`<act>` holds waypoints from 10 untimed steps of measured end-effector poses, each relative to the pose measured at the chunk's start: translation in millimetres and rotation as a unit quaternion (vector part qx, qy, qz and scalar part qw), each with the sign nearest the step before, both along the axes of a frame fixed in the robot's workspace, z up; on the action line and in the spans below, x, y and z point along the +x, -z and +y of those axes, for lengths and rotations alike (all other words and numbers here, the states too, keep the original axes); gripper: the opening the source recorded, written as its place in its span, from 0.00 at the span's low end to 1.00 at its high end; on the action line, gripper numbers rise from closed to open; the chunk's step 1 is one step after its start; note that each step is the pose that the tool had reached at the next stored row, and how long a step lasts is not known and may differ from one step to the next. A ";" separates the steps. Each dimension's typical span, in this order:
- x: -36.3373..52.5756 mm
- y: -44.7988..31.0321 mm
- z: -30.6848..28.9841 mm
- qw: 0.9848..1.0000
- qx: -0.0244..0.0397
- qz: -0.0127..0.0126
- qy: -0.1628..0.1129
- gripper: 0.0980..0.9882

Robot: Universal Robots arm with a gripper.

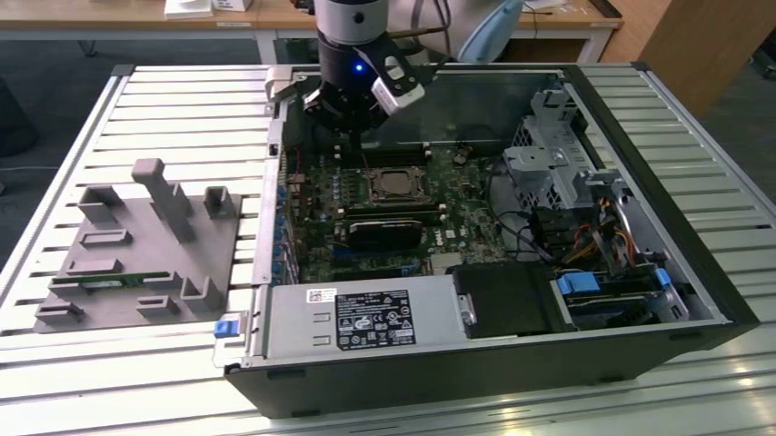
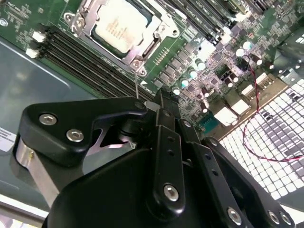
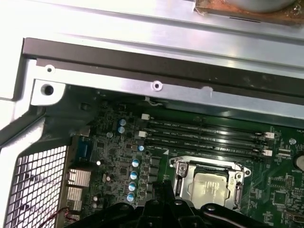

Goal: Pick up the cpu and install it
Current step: 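Install the first cpu locking lever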

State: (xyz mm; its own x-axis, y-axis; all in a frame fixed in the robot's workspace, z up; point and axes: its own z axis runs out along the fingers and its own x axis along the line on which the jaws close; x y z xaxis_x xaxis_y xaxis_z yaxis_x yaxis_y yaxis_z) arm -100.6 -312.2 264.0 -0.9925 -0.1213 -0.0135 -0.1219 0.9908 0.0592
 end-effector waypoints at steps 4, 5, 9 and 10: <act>-2.6 1.9 2.6 1.000 0.000 0.000 0.000 0.01; -3.1 2.3 3.6 1.000 0.000 0.000 0.000 0.01; -4.5 3.8 9.5 1.000 0.000 0.000 0.000 0.01; -4.5 4.3 10.6 1.000 0.000 0.000 0.000 0.01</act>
State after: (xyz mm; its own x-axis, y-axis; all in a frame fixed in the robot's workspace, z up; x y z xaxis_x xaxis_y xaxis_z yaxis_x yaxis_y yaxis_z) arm -105.1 -301.6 259.8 -0.9925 -0.1212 -0.0136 -0.1218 0.9908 0.0594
